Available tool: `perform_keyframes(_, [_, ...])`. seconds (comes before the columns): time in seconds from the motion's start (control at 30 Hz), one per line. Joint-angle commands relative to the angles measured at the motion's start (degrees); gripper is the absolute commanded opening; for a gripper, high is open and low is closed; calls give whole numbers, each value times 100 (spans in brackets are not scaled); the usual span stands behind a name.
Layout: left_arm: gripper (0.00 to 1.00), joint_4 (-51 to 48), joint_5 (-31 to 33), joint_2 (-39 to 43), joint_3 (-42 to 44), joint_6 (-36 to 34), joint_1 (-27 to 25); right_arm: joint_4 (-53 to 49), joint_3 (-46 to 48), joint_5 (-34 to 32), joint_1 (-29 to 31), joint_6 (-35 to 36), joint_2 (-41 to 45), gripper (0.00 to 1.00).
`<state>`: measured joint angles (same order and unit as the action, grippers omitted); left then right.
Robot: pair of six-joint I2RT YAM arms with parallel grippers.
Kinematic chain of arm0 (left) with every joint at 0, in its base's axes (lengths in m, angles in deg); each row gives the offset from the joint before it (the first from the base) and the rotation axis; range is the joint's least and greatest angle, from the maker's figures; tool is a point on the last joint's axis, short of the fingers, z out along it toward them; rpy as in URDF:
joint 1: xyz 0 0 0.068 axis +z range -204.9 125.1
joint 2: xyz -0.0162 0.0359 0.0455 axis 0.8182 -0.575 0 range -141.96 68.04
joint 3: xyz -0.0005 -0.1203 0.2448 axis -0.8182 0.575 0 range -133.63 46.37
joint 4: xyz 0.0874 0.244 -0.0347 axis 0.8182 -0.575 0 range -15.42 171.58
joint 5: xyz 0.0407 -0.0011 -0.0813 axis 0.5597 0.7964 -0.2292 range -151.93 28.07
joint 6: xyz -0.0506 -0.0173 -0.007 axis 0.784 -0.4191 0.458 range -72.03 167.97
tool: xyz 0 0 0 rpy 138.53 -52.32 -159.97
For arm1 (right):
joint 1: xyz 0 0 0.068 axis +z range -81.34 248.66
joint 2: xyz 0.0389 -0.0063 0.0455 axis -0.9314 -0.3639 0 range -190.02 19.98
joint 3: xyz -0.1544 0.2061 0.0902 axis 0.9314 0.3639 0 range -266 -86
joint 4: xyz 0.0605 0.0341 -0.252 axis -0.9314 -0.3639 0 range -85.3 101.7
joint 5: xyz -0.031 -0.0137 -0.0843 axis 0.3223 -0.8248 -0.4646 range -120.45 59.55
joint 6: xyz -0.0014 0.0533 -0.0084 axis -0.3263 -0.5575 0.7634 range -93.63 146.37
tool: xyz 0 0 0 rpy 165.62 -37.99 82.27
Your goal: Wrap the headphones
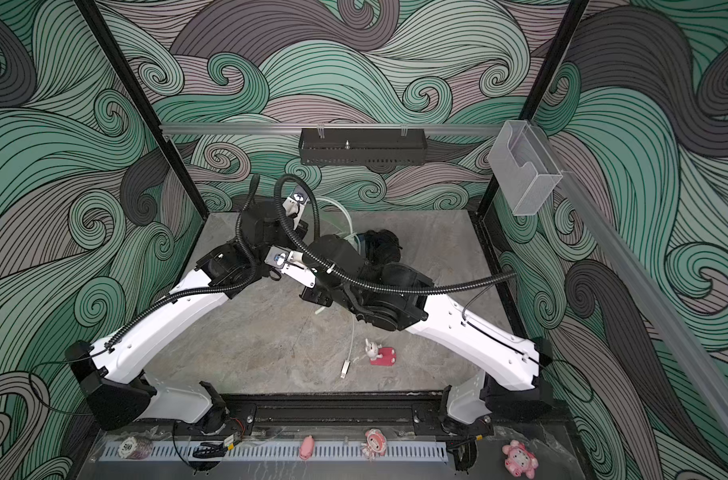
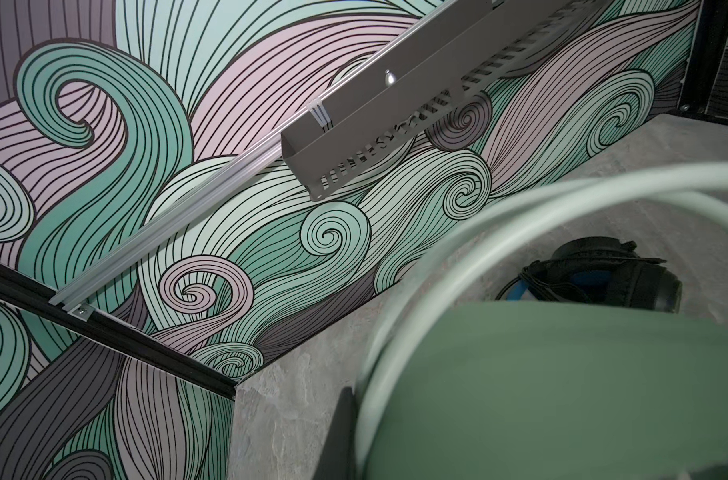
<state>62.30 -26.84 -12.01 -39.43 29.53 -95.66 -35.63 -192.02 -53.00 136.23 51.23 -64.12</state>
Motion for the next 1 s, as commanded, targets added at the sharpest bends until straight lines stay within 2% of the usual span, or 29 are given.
perform_keyframes(0.0, [0,232,207,246,83,116,19,379,119,-399,-78,-13,486,0])
perform_keyframes(0.1, [0,163,239,416,156,104,18,381,331,-526,-283,55,696,0])
perform_keyframes(0.2, [0,69,306,579,215,-194,-43,378,355,-512,-470,176,806,0])
perform_keyframes(0.5, [0,-187,668,1005,382,-811,-264,382,-69,-806,-635,881,555,0])
perform_keyframes(0.73, [0,-385,645,1303,424,-832,-293,383,-261,-848,-908,818,523,0])
perform_keyframes(0.97, [0,-408,765,1472,527,-801,-293,293,-448,-879,-914,1036,380,2])
